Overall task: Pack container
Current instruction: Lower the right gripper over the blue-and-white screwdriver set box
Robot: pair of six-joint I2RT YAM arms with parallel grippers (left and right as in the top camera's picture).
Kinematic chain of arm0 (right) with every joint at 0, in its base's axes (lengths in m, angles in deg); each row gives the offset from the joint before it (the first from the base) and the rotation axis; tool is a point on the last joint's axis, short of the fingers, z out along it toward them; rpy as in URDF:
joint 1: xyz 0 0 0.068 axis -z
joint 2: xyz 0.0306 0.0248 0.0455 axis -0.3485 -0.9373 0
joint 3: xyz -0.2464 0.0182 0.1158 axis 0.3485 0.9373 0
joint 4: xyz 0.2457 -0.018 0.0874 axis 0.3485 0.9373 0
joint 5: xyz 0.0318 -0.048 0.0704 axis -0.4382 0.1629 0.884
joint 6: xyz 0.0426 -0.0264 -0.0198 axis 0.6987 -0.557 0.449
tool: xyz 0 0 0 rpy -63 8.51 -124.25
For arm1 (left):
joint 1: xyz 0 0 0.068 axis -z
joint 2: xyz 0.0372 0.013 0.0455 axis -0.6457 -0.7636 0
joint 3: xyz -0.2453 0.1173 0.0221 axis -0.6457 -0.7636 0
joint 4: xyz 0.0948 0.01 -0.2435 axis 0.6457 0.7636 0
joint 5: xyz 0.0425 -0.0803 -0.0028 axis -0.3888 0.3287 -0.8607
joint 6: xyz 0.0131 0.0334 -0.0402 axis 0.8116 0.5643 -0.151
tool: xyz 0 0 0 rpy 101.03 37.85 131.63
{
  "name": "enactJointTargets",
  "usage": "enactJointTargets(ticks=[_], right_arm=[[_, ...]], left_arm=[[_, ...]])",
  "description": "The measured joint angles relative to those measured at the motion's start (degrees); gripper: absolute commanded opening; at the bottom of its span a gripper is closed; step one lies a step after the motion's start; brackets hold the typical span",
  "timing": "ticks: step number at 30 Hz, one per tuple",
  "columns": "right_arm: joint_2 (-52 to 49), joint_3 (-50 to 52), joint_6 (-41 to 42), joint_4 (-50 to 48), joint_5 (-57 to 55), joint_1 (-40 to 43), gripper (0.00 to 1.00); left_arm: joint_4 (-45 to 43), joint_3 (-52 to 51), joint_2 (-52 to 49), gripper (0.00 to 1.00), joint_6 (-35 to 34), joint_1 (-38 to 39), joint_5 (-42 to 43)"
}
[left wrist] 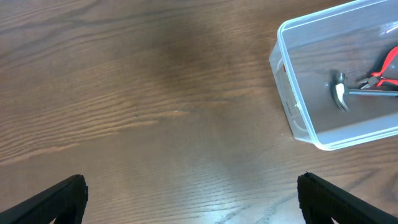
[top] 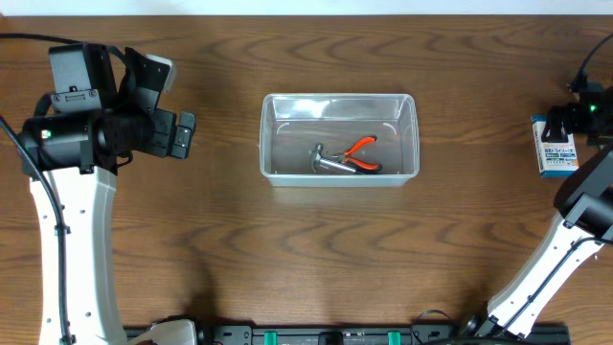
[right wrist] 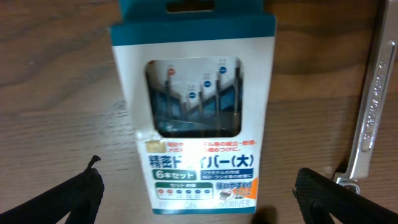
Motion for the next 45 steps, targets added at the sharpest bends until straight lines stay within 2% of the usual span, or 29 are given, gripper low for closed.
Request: enactJointTargets(ticks=[13,23,45], right_arm=[[-0.31,0.0,3.48,-0.44,-2.08,-0.63,0.99],[-0.59,0.15,2.58,-0.81,-1.64,-3.65,0.99],[-1.09,1.18,1.57,-2.54,-2.97,-2.58,0.99]], left_arm=[[0.0,0.0,0.0,0.98,0.0,0.0,0.0],[0.0,0.0,0.0,0.98,0.0,0.0,0.0],[0.0,0.0,0.0,0.98,0.0,0.0,0.0]])
